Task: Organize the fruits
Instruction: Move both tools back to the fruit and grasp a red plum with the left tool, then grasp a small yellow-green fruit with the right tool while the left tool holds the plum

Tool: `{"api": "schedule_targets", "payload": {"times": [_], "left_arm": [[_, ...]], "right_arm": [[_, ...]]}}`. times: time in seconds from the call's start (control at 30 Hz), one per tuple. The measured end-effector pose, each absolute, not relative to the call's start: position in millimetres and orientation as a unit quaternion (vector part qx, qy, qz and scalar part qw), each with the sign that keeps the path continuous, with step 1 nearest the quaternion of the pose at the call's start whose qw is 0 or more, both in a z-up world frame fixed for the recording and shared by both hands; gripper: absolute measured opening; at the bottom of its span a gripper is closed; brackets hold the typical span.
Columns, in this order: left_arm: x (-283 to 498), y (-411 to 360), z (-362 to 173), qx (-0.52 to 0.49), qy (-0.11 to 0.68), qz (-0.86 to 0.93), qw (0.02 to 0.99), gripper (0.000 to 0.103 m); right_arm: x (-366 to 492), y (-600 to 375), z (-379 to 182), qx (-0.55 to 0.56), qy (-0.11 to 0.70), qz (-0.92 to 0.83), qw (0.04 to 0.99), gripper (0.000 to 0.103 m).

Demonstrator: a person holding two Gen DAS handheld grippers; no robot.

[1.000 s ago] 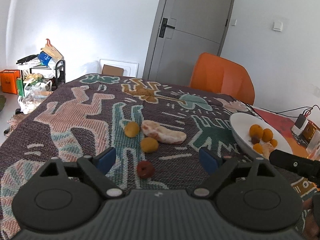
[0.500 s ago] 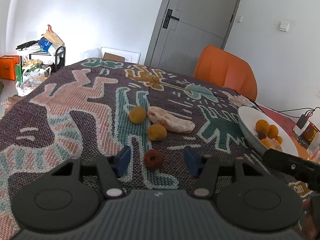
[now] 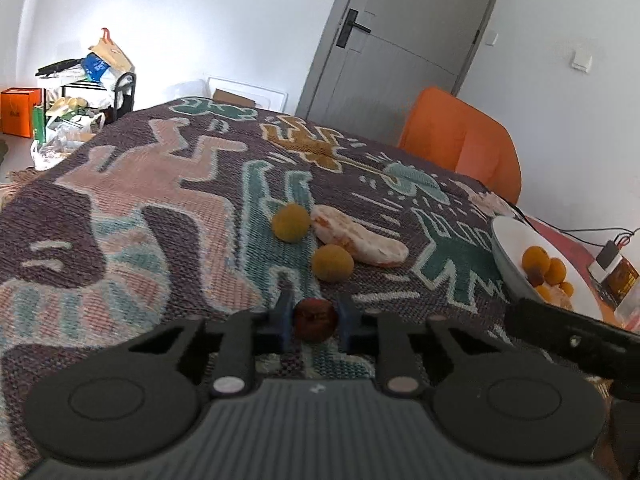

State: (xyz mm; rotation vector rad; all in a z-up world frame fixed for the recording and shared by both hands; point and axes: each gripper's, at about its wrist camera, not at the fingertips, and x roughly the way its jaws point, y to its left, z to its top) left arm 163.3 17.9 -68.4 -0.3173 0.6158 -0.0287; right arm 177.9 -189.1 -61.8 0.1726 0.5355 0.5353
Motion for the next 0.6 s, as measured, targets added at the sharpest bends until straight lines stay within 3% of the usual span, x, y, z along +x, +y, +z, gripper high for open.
{"api": "schedule_targets", "payload": {"times": [0.2,0.6], "left_arm": [[159,35,-63,-0.168,0.293,-0.001,0.941,0.021],[150,72,-55,-0.185,0.274,0.03,0.943,0.021]], "right_arm": [[189,-172,-65,0.079,0.278,0.27,0.918,0.086],[203,-133,-68,0.06,0.297,0.289,0.908,0.07]]}}
